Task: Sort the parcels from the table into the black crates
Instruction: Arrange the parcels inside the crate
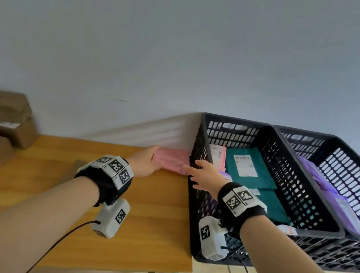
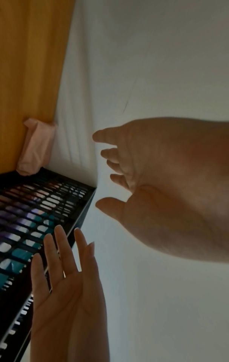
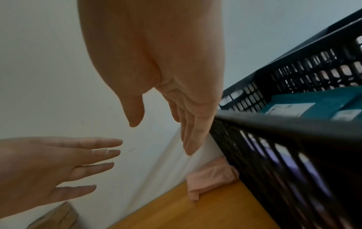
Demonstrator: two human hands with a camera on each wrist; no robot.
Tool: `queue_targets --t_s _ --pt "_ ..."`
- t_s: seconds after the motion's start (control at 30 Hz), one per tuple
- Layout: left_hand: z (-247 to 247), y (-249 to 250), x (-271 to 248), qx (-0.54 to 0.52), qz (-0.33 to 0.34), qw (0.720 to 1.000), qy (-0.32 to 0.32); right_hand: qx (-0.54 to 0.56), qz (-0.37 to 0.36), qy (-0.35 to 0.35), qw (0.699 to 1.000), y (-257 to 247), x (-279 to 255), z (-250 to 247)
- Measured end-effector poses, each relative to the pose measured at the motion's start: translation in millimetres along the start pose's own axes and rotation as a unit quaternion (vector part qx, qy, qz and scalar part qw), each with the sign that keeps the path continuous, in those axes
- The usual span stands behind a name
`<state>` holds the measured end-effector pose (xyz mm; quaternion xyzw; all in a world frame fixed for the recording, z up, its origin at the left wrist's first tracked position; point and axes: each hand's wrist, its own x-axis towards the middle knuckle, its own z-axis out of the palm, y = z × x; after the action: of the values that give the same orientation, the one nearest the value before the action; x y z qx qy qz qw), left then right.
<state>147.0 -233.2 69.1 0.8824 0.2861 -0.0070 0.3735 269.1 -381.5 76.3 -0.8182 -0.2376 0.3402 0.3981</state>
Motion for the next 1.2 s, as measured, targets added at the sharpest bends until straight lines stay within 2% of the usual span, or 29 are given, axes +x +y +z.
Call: queue_targets --t_s 0.13,0.33,0.63,0.83,0.93,1.07,1.2 --pt "0 -31 1 0.019 -0.026 0.999 0.0 -0.013 0.003 -0.003 1.0 5 11 35" --pt "5 -69 29 0.016 -0.08 0.996 -0.027 -0.032 0.028 0.012 0.999 22 69 74" --pt "21 -104 97 0.034 -0.139 0.988 -0.059 0.032 0.103 0.086 0.99 35 163 119" --pt "42 -131 148 0.012 -0.157 0.985 -0.073 0.061 0.149 0.152 0.975 55 221 127" --pt "52 -145 171 -0.004 -0.165 0.982 -0.09 0.034 0.174 0.185 0.967 64 246 124" --pt "59 -159 202 -0.029 -0.182 0.977 -0.108 0.027 0.178 0.217 0.959 79 271 123" --pt "64 -170 227 -0.059 -0.17 0.978 -0.103 0.018 0.189 0.243 0.951 91 284 124"
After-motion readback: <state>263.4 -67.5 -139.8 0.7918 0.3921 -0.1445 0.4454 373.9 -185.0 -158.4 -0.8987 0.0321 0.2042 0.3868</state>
